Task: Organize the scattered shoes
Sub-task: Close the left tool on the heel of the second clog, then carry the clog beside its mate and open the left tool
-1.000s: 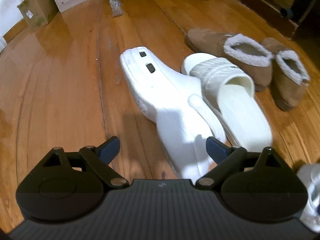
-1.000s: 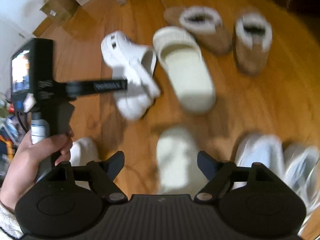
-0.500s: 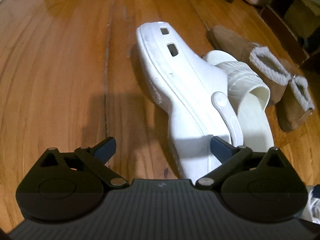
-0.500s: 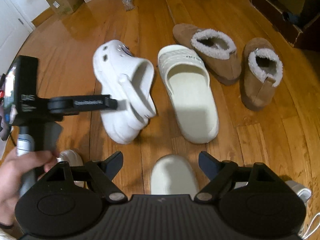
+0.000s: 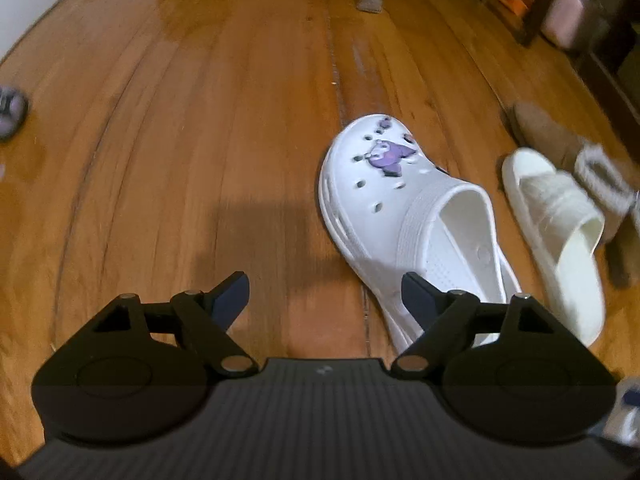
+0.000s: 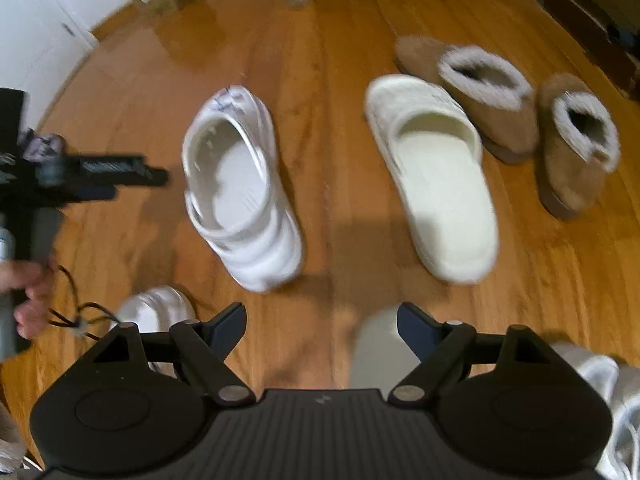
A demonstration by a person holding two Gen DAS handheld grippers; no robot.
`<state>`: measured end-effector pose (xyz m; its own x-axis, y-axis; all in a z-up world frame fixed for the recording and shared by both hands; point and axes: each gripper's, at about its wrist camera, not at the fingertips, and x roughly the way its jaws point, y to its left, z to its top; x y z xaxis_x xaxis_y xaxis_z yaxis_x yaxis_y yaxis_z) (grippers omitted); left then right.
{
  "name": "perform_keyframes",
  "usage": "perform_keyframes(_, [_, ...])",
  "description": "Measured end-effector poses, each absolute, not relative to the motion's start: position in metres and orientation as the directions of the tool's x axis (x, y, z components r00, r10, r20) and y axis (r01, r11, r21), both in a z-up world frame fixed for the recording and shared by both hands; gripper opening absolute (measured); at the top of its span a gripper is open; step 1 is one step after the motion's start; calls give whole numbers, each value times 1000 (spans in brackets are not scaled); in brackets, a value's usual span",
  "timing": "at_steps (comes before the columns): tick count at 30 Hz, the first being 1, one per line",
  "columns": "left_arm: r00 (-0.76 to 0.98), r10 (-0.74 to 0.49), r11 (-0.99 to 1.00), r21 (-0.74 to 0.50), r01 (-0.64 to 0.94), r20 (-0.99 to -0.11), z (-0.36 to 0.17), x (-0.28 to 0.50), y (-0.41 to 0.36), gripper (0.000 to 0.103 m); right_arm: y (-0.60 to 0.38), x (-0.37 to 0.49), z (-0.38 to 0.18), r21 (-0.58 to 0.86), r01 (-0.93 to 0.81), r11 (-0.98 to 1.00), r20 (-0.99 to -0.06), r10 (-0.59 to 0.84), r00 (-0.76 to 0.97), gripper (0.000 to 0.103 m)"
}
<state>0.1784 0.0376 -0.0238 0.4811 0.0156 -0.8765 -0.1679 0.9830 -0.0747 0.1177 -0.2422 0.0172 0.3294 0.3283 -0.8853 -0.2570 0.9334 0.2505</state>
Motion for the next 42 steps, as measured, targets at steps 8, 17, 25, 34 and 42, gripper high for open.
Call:
perform_keyframes(8, [427, -84, 982, -147, -117, -900, -46, 198, 13, 84, -237, 124, 16, 281, -276, 919, -858, 370, 356, 87])
perform_keyframes(17, [453, 59, 988, -13, -155, -890, -69, 229, 5, 46, -252, 108, 23, 297, -319, 900, -851, 401, 338, 87])
perform_keyframes(25, [388, 10, 968, -89, -236, -922, -75, 236, 11, 25, -265, 97, 28, 288, -323, 902, -872, 386, 300, 91])
perform_keyframes(34, [364, -121, 962, -200, -186, -924, -68, 196, -4, 25, -253, 97, 35, 276, -343, 898, -893, 371, 254, 92])
perform_keyframes(42, [388, -228, 934, -313, -173, -893, -59, 154, -21, 24, -248, 75, 45, 351, -278, 894, -858, 426, 287, 93])
